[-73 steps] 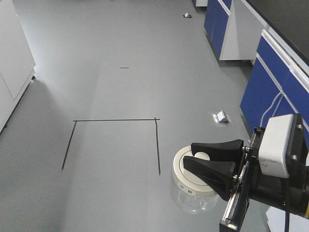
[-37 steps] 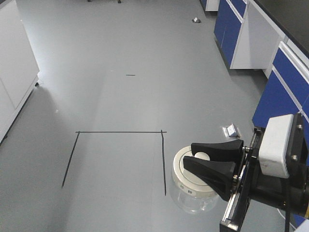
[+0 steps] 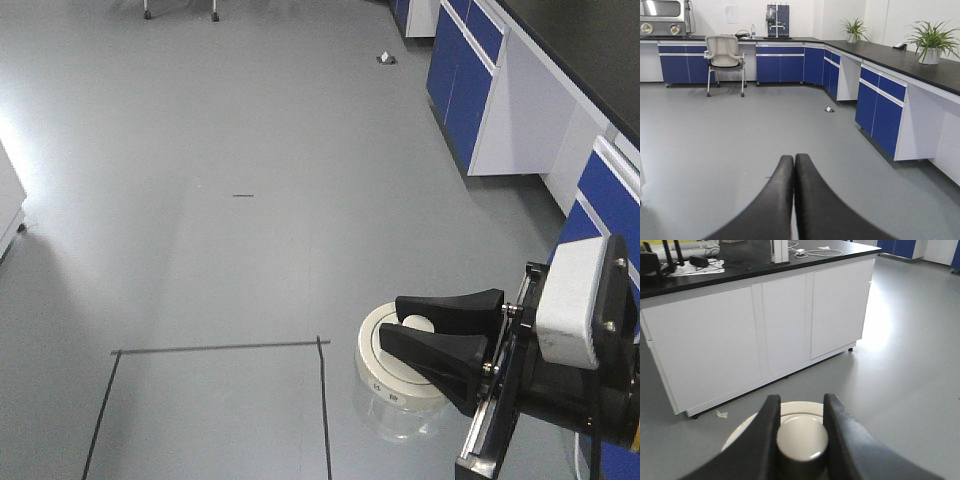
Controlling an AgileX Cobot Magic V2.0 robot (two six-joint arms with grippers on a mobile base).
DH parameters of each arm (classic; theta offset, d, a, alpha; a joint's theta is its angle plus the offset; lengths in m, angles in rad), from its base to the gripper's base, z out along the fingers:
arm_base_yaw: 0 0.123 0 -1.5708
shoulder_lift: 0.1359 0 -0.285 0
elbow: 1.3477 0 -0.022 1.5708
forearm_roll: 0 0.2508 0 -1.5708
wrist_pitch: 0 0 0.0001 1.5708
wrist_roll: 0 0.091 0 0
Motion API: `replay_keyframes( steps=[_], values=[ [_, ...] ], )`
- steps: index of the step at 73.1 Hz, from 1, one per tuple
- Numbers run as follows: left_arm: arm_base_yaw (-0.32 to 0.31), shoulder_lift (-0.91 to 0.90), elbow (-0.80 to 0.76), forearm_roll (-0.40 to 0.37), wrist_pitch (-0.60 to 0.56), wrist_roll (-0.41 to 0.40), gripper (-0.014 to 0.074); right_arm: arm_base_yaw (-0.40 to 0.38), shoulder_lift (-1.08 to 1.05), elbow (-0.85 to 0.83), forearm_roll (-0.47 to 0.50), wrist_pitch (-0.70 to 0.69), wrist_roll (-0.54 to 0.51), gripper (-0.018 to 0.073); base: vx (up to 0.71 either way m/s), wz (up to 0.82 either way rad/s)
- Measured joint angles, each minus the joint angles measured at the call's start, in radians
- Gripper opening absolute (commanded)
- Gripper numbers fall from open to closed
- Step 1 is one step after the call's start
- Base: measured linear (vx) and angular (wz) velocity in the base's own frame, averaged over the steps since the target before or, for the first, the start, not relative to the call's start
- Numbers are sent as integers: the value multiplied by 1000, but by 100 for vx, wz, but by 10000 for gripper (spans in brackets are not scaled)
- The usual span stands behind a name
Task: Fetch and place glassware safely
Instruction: 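Drive the base away from the counter holding the jar in the right gripper, then drive the base across the room toward the other black counter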
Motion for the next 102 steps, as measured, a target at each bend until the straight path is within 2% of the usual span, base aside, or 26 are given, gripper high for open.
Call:
replay_keyframes(
  steps=[102],
  values=[
    [0,0,0,0,0,0,-7,0,0,0,0,4,0,-1,73,4]
  ],
)
